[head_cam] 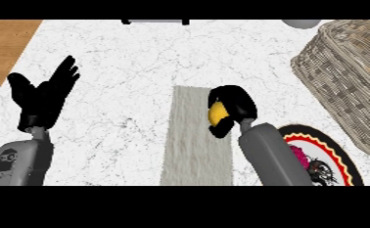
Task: Pick the lemon from the placemat and place it in the basket
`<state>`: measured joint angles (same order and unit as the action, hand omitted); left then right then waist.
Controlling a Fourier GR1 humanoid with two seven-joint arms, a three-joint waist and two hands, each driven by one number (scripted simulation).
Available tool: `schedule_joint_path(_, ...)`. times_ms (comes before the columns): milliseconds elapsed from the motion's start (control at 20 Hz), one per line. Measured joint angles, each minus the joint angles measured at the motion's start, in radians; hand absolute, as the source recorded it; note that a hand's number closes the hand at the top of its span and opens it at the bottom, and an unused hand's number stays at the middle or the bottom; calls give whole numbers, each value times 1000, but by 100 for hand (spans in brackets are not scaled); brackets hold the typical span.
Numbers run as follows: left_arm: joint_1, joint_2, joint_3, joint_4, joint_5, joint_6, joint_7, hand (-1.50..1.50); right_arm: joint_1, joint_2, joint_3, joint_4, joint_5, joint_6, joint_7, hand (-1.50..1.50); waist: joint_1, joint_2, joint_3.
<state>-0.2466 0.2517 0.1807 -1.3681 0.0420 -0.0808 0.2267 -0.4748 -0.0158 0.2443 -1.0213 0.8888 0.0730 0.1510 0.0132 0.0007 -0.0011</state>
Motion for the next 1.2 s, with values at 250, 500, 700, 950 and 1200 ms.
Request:
schedule_joint_path(250,-3,-4,-14,-12,-2,-7,0,0,-97,11,-138,64,-14,-170,348,150,28,8,1)
schedule_joint_path(500,-19,-16,-32,-4,-8,-14,-10,0,-257,14,-138,207,-35,-340,630,150,65,17,1)
schedule_joint_path(700,-30,-11,-34,-5,-3,-23,7,0,-356,15,-119,278,-101,-509,696,150,73,17,2)
schedule_joint_path(950,-33,-30,-49,-4,-16,-8,13,0,-440,13,-62,261,-123,-732,677,150,72,14,2)
schedule_joint_path(1200,-14,-43,-53,-12,-28,10,11,0,-586,12,4,326,-32,-847,771,150,56,8,0)
